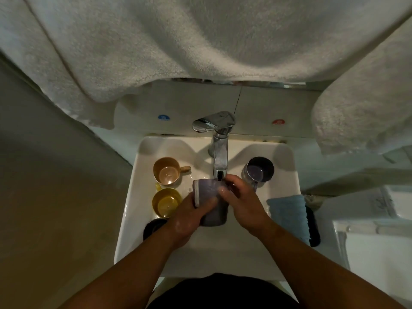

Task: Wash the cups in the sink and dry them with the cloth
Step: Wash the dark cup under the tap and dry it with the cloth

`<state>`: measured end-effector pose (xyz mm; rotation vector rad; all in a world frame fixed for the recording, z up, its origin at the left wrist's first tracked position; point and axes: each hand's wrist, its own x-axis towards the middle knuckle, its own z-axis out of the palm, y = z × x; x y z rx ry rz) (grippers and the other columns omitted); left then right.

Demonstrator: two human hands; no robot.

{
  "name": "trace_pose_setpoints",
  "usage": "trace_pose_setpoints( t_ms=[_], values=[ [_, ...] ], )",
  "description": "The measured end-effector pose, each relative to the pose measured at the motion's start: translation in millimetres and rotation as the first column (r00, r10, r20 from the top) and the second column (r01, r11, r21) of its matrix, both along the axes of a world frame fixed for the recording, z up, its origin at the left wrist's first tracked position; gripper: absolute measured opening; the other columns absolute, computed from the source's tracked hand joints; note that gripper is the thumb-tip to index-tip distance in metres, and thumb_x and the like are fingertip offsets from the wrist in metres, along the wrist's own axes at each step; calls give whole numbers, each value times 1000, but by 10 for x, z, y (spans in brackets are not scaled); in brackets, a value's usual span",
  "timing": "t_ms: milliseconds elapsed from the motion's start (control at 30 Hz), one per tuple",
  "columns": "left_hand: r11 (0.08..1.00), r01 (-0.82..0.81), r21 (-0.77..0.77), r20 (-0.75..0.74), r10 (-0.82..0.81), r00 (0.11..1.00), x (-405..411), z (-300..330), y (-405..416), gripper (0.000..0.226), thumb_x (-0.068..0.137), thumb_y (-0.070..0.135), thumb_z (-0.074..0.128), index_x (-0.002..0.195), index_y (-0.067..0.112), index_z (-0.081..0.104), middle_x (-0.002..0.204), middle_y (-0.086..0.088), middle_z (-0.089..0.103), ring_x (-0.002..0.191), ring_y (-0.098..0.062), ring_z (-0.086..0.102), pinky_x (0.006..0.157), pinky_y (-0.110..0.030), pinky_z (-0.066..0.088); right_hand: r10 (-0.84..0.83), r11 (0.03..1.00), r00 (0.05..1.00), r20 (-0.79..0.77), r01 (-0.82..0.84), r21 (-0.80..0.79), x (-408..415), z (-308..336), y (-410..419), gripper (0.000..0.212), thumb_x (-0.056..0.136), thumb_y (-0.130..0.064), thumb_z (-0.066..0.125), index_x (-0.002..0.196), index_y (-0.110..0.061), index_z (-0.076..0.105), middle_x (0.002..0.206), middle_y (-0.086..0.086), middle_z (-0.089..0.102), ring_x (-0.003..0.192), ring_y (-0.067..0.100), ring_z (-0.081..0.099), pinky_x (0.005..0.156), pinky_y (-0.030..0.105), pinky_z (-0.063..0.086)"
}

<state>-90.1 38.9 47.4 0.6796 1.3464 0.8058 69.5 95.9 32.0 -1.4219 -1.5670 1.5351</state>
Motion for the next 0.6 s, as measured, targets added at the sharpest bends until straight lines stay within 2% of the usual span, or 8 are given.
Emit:
trace_pose_setpoints(
  t_ms=[67, 100, 167, 267, 367, 433, 533, 600],
  values=[
    [997, 72, 14, -74, -71, 995, -19, -35, -5, 45, 85, 12, 78, 116, 34, 55, 106, 11, 74, 98, -6, 70, 71, -18, 56, -65, 994, 997, -28, 63, -86, -22, 42, -1, 23, 98, -39, 49, 100, -20, 63, 100, 6, 65, 99, 29, 62, 91, 55, 53],
    [996, 89, 18, -117, -86, 989, -36, -45, 4, 54, 80, 11, 82, 118, 35, 52, 111, 9, 70, 99, -8, 69, 70, -17, 56, -93, 985, 994, -55, 84, -151, -48, 73, -9, 24, 101, -37, 46, 100, -18, 62, 102, 9, 64, 99, 31, 61, 89, 52, 54],
    [990, 137, 30, -239, -126, 963, -89, -57, 27, 74, 70, 16, 91, 126, 33, 44, 121, 7, 61, 102, -9, 64, 69, -16, 55, -168, 929, 975, -142, 108, -355, -83, 167, -19, 24, 106, -33, 43, 112, -18, 61, 110, 7, 65, 103, 23, 63, 82, 40, 58],
    [962, 249, 110, -387, -189, 903, -202, -104, 63, 88, 61, 18, 96, 130, 28, 43, 119, 7, 60, 99, -4, 65, 71, -20, 57, -140, 843, 969, -206, 8, -537, -9, 225, 47, 27, 100, -19, 53, 123, -26, 65, 114, 5, 70, 105, 23, 67, 77, 38, 59],
    [916, 322, 237, -560, -142, 816, -264, -165, 97, 100, 57, 32, 93, 143, 27, 43, 134, 4, 55, 119, -9, 57, 92, -19, 54, -87, 871, 978, -189, -17, -492, 22, 242, 107, 41, 89, 7, 57, 121, -16, 66, 114, 13, 69, 101, 29, 70, 72, 35, 60],
    [888, 366, 277, -626, -122, 770, -229, -155, 103, 112, 55, 38, 91, 151, 22, 35, 142, 3, 49, 127, -7, 49, 99, -14, 44, -113, 890, 987, -117, 48, -453, -40, 257, 96, 33, 87, 9, 61, 114, -9, 66, 108, 16, 69, 92, 28, 71, 66, 31, 60],
    [888, 367, 278, -643, -112, 757, -201, -99, 99, 110, 51, 34, 99, 143, 20, 41, 131, 12, 51, 118, -5, 53, 93, -11, 47, -6, 965, 993, 120, 38, -261, -101, 182, 79, 12, 92, -16, 67, 103, -17, 69, 100, 7, 71, 89, 23, 70, 70, 36, 63],
    [893, 365, 261, -648, -118, 752, -262, -91, 125, 96, 51, 26, 100, 130, 27, 45, 117, 19, 55, 105, -6, 61, 81, -10, 51, 225, 974, 895, 385, -202, -100, -61, 144, 126, 18, 92, -35, 64, 101, -21, 71, 96, 2, 72, 86, 19, 69, 78, 41, 60]
  ],
)
